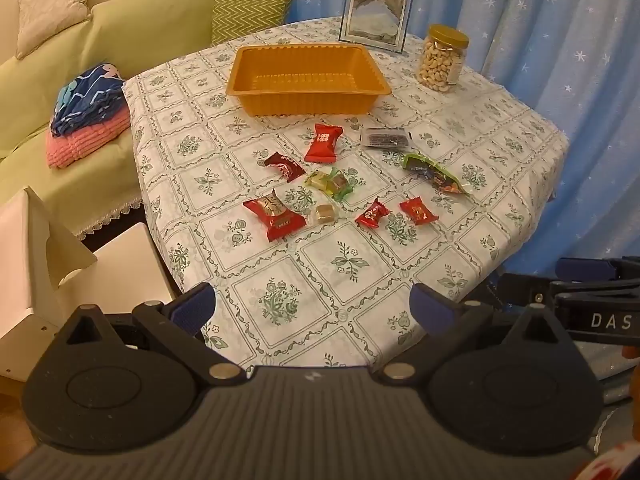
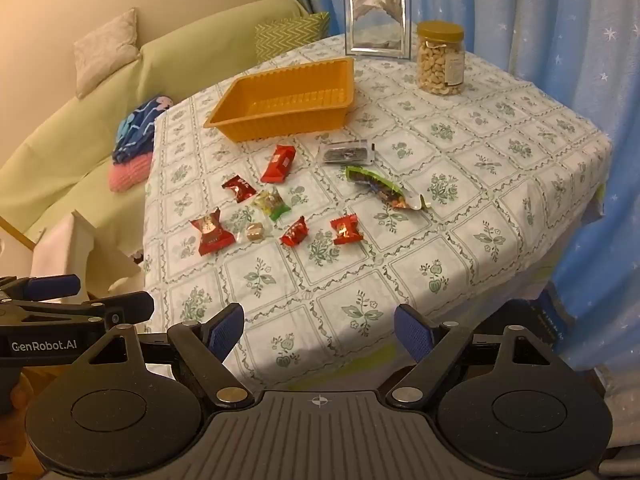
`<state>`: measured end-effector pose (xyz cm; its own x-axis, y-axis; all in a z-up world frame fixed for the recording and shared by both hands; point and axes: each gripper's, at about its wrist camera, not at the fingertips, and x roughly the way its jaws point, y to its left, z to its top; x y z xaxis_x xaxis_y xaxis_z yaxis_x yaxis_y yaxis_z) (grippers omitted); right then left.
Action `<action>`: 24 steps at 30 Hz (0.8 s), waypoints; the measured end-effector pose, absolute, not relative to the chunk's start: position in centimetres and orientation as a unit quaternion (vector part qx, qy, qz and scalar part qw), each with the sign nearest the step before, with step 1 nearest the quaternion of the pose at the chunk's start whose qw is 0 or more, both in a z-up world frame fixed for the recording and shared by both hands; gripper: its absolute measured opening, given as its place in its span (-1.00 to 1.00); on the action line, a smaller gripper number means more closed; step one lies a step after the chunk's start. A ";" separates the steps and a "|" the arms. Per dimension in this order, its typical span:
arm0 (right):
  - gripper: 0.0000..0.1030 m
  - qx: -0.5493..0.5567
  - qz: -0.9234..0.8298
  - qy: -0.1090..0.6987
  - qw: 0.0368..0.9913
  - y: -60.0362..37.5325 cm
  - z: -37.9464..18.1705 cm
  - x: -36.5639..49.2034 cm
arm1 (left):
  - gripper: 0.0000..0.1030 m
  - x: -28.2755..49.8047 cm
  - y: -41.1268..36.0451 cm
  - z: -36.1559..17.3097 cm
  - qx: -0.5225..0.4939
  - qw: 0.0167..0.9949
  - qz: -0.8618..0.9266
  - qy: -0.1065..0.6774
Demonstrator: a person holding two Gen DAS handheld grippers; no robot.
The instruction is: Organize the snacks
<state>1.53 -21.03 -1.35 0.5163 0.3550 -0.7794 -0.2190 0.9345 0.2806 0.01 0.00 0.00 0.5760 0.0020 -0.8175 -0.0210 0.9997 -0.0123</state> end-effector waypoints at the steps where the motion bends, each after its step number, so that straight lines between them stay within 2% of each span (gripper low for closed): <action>1: 0.60 0.072 0.165 0.464 0.867 -21.0 -1.3 1.5 | 1.00 0.0 0.0 0.0 -0.010 0.888 0.006 0.460; 24: 0.60 0.072 0.164 0.462 0.868 -20.9 -1.3 1.1 | 1.00 -0.1 -0.1 0.2 -0.011 0.888 0.003 0.459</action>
<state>1.12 -20.87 -1.25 0.5189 0.3522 -0.7790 -0.2183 0.9356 0.2775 -0.10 -0.14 0.16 0.5787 -0.0042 -0.8155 -0.0163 0.9997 -0.0168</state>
